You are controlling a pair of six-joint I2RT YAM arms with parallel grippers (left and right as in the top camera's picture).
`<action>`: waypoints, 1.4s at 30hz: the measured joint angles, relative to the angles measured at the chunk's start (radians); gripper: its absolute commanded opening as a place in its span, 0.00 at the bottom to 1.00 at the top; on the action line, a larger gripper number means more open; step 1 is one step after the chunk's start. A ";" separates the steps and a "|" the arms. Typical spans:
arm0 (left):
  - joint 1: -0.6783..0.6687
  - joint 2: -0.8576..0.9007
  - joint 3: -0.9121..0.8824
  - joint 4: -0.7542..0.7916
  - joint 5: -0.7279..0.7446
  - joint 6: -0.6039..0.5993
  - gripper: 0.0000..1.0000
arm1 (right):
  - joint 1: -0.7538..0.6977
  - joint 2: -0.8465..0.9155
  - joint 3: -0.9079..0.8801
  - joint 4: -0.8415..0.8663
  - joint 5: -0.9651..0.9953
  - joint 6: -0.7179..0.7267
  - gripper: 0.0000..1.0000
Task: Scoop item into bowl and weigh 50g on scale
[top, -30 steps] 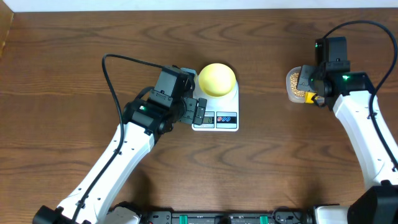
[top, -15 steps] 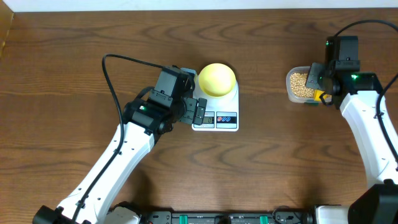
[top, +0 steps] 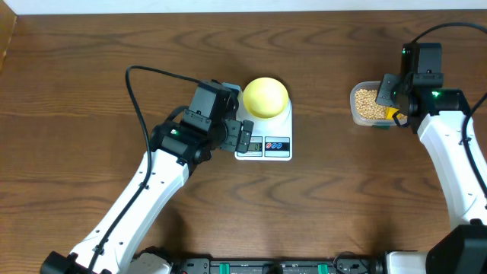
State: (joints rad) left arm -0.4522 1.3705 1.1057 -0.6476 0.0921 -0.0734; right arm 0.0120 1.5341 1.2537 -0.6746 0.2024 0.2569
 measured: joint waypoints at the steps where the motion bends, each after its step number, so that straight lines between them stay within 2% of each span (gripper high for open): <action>1: 0.000 0.000 0.000 0.000 0.020 0.033 0.98 | 0.000 0.000 0.000 0.000 0.000 -0.002 0.01; 7: 0.001 0.000 0.000 -0.022 0.188 0.250 0.98 | 0.000 0.000 0.000 0.003 0.000 -0.002 0.01; 12: 0.030 -0.020 0.000 -0.050 0.233 0.353 0.98 | 0.000 0.000 0.000 0.003 0.000 -0.002 0.01; 19: 0.171 -0.109 0.000 -0.068 0.337 0.509 0.98 | 0.000 0.000 0.000 0.003 -0.002 -0.002 0.01; 26: 0.260 -0.107 -0.034 -0.085 0.452 0.664 0.98 | 0.000 0.000 0.000 0.007 -0.005 -0.002 0.01; 33: 0.261 -0.103 -0.055 -0.037 0.490 0.722 0.98 | 0.000 0.000 0.000 0.007 -0.019 -0.002 0.01; 42: 0.261 -0.103 -0.065 -0.034 0.505 0.733 0.98 | 0.000 0.000 0.000 0.007 -0.029 -0.002 0.01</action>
State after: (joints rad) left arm -0.1913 1.2678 1.0409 -0.6811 0.5972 0.6594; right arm 0.0120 1.5341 1.2537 -0.6678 0.1734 0.2546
